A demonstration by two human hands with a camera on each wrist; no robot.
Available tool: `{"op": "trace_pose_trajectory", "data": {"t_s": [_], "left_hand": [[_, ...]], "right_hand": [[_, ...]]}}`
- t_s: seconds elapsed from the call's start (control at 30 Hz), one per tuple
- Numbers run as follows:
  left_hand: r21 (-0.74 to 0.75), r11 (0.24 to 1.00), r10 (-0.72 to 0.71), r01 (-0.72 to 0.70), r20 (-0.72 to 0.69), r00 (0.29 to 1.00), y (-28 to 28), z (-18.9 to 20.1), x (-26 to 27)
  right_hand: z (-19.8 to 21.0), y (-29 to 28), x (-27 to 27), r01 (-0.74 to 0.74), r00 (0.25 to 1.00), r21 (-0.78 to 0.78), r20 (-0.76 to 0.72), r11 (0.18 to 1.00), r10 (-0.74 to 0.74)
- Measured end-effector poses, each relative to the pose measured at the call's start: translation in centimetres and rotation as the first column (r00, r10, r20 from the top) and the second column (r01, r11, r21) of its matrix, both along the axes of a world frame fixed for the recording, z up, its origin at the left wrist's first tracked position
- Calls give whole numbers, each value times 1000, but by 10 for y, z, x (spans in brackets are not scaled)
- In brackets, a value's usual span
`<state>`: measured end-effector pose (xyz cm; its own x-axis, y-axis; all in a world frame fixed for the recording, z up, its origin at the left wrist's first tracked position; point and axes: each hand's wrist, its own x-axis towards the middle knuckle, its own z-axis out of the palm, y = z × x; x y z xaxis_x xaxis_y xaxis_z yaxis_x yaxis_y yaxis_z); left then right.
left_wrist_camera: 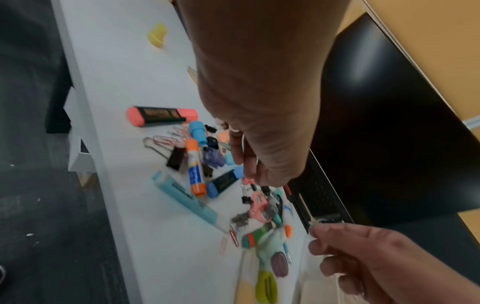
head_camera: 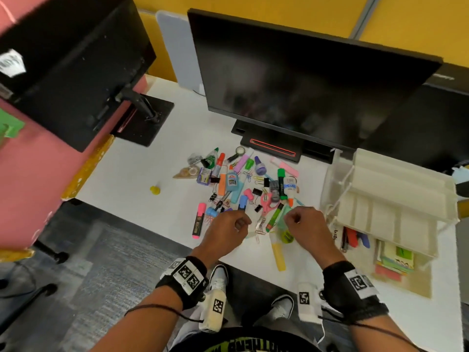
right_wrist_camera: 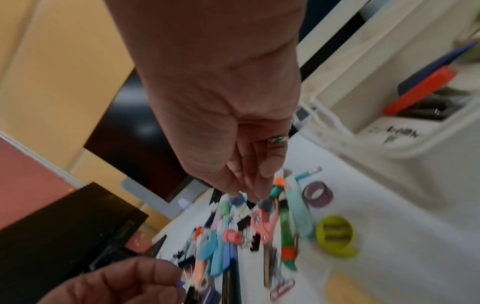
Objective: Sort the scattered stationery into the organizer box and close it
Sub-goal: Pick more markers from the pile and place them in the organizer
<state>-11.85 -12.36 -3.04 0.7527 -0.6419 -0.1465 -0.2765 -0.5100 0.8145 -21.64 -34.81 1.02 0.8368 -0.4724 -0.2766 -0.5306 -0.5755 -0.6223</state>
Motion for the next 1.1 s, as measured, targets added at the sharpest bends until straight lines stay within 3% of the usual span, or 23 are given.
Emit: {"op": "trace_pose_trajectory", "data": {"t_s": [0.2,0.4,0.6,0.9,1.1], "left_hand": [[9,987,160,-160,-82,984,58,-11,29],[-58,956,278,-287,-130,952,89,-16,53],[-73,947,299,-312,-150,942,99,-13,67],[-34,950,304,-312,-139,942,125,-11,71],[36,934,357,-356,-171,918,148,-15,71]], "right_hand": [[-50,47,37,-64,996,47,-67,997,67],[-65,64,75,-60,997,9,-54,998,60],[-58,68,120,-6,1000,-5,26,1000,7],[-68,94,175,-149,988,-58,-54,987,145],[-78,96,176,-234,972,-258,-80,938,220]]}}
